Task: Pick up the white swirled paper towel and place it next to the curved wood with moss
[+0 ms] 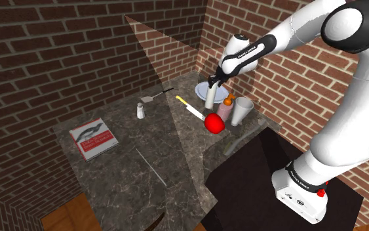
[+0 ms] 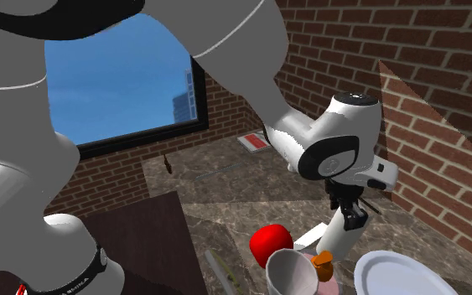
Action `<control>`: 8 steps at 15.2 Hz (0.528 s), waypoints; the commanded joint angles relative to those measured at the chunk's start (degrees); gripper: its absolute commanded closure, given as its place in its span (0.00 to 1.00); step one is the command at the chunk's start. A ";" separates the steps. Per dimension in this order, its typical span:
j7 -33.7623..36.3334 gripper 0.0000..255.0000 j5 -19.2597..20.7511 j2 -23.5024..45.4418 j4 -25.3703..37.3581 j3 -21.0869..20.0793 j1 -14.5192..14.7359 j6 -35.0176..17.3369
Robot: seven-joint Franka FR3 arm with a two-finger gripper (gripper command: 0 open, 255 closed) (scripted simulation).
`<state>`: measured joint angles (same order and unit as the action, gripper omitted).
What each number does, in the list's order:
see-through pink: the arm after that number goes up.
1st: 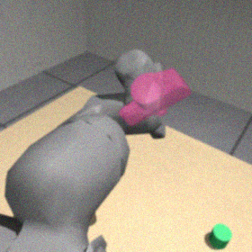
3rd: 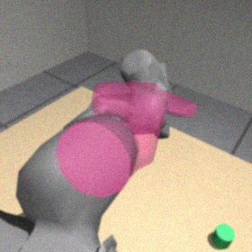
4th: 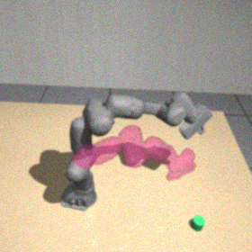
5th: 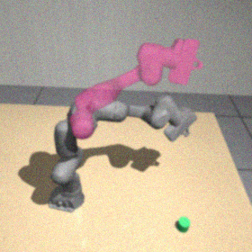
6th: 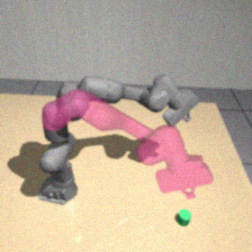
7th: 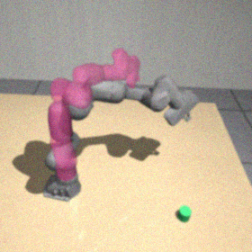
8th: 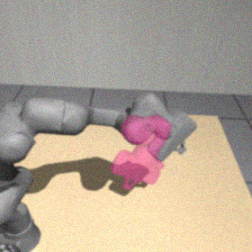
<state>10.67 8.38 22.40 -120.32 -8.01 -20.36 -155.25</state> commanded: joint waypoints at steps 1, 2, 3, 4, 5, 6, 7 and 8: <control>0.38 1.00 0.48 1.50 0.25 0.35 0.29 -1.28; 0.54 1.00 0.68 2.12 0.28 0.52 0.41 -1.87; 0.70 1.00 0.88 2.75 0.32 0.69 0.54 -2.46; 0.86 1.00 1.08 3.38 0.37 0.86 0.67 -3.04; 1.15 1.00 1.43 4.57 0.49 1.19 0.92 -4.11; 1.14 1.00 1.42 4.56 0.48 1.19 0.92 -4.11; 1.14 1.00 1.42 4.57 0.49 1.20 0.93 -4.11; 1.14 1.00 1.42 4.57 0.49 1.20 0.93 -4.11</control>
<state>11.75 9.75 26.87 -119.80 -6.85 -19.47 -159.20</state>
